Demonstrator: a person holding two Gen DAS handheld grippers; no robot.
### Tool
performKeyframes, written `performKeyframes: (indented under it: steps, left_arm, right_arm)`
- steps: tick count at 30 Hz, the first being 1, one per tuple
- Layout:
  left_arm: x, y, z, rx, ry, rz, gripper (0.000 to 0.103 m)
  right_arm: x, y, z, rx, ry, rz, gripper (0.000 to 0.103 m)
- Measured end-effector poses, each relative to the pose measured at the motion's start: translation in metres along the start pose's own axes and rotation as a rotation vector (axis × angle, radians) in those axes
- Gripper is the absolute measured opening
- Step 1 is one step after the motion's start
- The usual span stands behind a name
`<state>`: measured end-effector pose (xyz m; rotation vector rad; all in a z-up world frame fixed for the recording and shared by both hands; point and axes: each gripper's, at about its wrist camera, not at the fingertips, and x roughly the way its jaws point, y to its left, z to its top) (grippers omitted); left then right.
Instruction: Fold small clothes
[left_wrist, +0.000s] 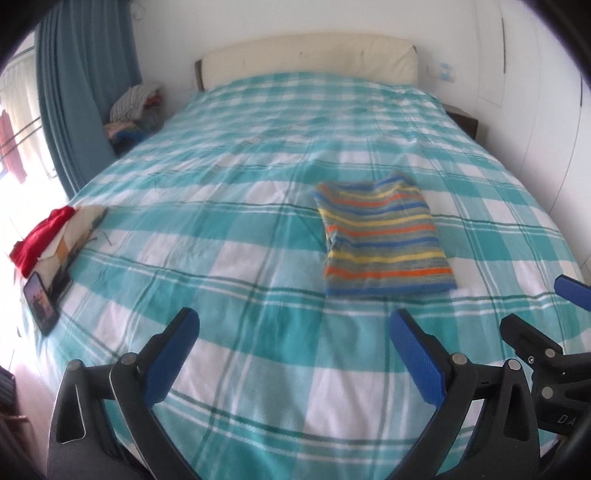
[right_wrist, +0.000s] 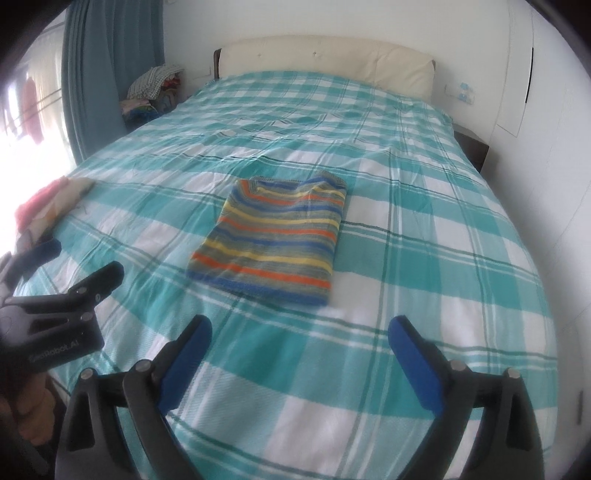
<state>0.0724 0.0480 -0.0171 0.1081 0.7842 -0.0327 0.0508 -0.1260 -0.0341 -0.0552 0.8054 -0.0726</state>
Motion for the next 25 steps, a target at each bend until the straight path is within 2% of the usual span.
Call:
performKeyframes:
  steps: [4, 10, 17, 21, 25]
  left_arm:
    - [-0.009, 0.001, -0.004, 0.004, 0.0, 0.015, 0.103]
    - [-0.015, -0.005, 0.001, 0.034, -0.015, 0.027, 0.103]
    - [-0.012, 0.0, 0.003, 0.011, 0.003, -0.009, 0.103]
    - [-0.014, 0.003, 0.003, -0.015, -0.01, 0.005, 0.103]
    - [-0.018, -0.001, 0.005, 0.003, -0.021, 0.011, 0.103]
  right_arm:
    - [-0.014, 0.008, -0.002, -0.012, 0.005, 0.001, 0.095]
    - [-0.031, 0.016, 0.006, -0.037, -0.02, -0.042, 0.095]
    - [-0.029, 0.009, 0.006, -0.019, -0.015, -0.064, 0.096]
    - [-0.03, 0.006, 0.006, -0.016, -0.018, -0.067, 0.096]
    - [-0.03, 0.006, 0.007, -0.017, -0.02, -0.061, 0.096]
